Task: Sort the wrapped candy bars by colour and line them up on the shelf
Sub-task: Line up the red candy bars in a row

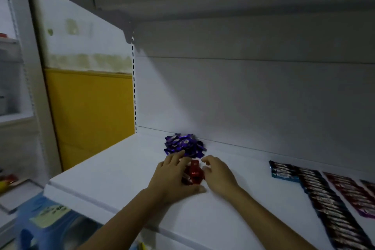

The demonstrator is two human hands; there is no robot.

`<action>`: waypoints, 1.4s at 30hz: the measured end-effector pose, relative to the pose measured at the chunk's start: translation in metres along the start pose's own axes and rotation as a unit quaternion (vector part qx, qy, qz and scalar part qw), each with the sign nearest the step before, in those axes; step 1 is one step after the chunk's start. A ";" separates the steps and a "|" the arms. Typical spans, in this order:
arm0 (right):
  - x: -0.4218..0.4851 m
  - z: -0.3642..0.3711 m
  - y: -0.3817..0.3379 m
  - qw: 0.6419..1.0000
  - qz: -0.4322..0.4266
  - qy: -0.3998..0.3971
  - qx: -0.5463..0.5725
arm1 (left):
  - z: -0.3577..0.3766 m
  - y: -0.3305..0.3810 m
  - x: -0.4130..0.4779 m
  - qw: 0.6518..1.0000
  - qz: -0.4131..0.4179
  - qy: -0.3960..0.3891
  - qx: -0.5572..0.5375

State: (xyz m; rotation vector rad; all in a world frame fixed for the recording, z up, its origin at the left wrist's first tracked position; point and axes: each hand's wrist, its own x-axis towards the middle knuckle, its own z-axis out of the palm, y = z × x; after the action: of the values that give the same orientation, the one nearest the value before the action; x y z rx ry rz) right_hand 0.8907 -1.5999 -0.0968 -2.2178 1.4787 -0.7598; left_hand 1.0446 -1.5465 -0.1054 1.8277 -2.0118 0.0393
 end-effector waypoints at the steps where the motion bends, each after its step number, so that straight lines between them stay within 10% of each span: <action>1: 0.004 0.004 0.002 1.000 -0.001 0.009 0.009 | 0.003 -0.005 0.009 1.000 0.012 -0.021 -0.020; 30: 0.012 0.006 0.019 0.947 0.064 0.099 0.298 | 0.022 -0.015 0.062 0.977 0.135 0.007 -0.165; 42: -0.002 0.015 -0.008 0.996 -0.024 -0.056 -0.067 | 0.009 -0.028 0.073 0.811 -0.096 0.009 -0.577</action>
State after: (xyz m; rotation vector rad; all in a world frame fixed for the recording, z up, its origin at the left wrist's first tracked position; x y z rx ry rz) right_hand 0.9054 -1.5951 -0.1042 -2.3612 1.4650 -0.5563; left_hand 1.0652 -1.6218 -0.0971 1.1353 -1.2488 -0.9917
